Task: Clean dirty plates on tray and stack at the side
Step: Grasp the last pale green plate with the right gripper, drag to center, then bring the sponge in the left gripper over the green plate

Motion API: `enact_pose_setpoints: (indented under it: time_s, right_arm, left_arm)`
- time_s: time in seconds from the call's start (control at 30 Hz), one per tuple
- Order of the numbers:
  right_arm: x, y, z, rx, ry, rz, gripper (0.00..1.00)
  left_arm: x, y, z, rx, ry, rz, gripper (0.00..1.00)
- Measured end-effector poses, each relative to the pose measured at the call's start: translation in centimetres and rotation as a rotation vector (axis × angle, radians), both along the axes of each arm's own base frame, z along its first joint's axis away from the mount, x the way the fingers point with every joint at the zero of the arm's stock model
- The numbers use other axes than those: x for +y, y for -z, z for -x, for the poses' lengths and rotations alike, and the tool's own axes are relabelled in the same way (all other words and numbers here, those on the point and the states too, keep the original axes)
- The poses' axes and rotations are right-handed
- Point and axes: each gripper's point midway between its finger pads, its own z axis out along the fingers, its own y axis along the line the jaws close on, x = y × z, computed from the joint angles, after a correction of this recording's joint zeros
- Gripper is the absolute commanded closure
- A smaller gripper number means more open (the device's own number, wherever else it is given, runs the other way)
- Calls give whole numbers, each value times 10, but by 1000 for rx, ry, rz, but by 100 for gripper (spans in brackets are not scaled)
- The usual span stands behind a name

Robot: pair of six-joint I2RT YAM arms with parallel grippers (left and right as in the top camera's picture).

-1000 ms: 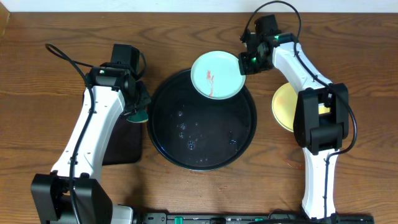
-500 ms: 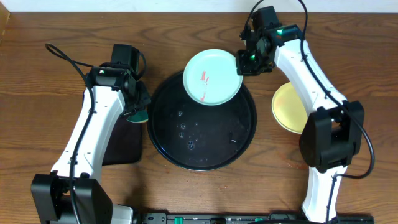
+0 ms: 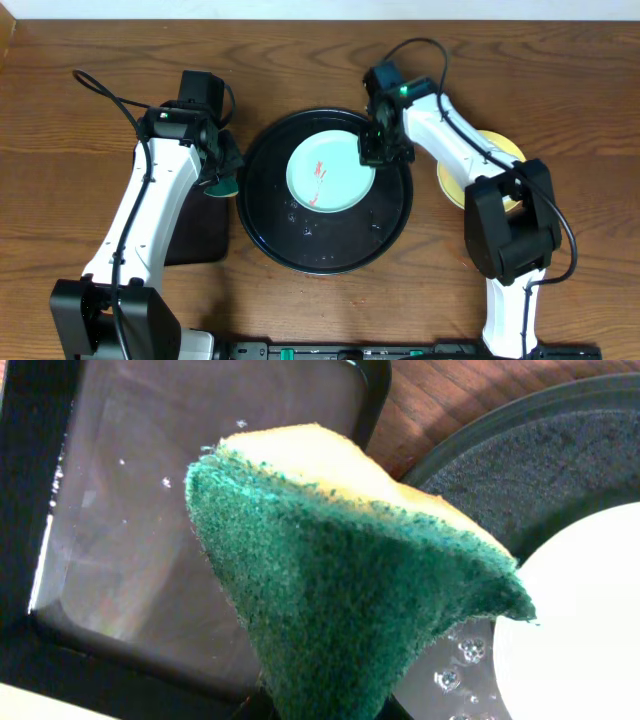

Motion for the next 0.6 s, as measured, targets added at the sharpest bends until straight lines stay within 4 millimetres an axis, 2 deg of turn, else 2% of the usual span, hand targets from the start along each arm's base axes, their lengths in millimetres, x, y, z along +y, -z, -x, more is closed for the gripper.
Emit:
enact_pose_setpoints:
  time_s: [0.17, 0.27, 0.43, 0.6]
  right_arm:
    - [-2, 21, 8, 12, 12, 4, 99]
    - [0, 28, 10, 8, -15, -10, 99]
    - [1, 32, 12, -9, -58, -26, 99]
    - [1, 33, 12, -29, -69, -36, 99]
  left_arm:
    - [-2, 0, -1, -4, 4, 3, 93]
    - [-11, -1, -6, -25, 29, 27, 93]
    - [-46, 7, -18, -45, 136, 69, 93]
    - [-89, 34, -32, -40, 242, 101, 93]
